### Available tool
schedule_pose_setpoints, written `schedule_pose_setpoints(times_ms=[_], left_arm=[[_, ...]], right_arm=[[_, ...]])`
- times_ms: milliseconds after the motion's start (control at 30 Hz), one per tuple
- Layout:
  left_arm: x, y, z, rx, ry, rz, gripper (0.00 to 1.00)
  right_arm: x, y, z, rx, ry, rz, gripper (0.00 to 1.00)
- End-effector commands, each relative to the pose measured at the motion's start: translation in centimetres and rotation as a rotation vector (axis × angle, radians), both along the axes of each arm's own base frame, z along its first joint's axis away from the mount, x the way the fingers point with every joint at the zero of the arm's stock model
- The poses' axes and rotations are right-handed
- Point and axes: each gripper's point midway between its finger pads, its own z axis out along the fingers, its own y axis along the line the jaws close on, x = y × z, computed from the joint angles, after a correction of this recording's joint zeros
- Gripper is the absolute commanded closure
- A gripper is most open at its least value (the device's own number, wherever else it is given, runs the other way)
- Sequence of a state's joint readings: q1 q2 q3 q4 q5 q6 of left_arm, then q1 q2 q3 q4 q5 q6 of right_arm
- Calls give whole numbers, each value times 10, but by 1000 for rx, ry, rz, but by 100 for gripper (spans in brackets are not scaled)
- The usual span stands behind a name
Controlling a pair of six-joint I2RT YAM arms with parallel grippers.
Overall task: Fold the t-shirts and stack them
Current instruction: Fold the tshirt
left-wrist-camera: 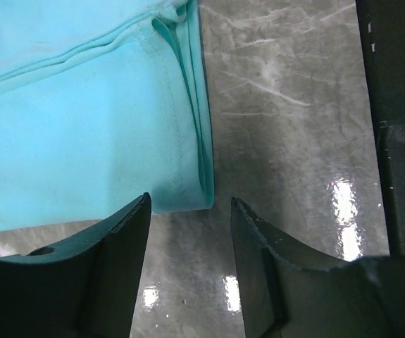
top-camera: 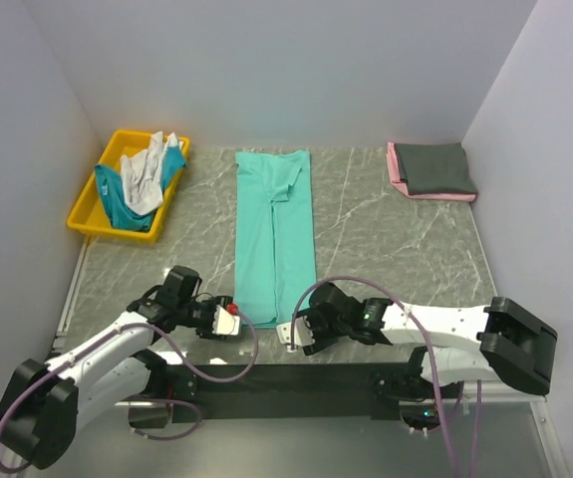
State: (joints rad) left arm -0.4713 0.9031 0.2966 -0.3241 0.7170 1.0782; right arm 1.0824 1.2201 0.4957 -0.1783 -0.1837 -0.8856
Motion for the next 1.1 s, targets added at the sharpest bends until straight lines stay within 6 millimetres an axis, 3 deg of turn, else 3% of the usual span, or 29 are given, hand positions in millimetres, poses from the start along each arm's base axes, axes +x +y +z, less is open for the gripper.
schedule_pose_setpoints(times_ms=[0,100,233,300,400,533,633,767,900,1067], left_arm=[[7,-7,0,-13,-36,-31,45],[9,-9,-2,-13,-28,-35,45],[5,-7,-9,10,-15,-65,49],[6,-7,-10,18,-10,-63,51],[7,-6,-15,42,-5,-76,57],[12,-5,-18,73,10,-68,76],[11,-6,-17,67,7,-77,91],[1,-7,-9,48,-2,-121,99],[-11,-7,3,23,38,-119,99],[-8,-12,20,-25,104,-43,99]], right_arm=[[4,7,-1,8,-40,36,42],[8,9,-7,-29,-31,27,46],[10,9,-13,-75,-6,23,69],[10,8,-17,-107,12,16,76],[11,6,-20,-120,16,3,85],[15,10,-16,-113,26,-40,100],[17,16,-7,-85,36,-69,100],[15,21,13,-46,64,-97,100],[14,23,29,-1,69,-116,100],[27,21,45,45,62,-176,100]])
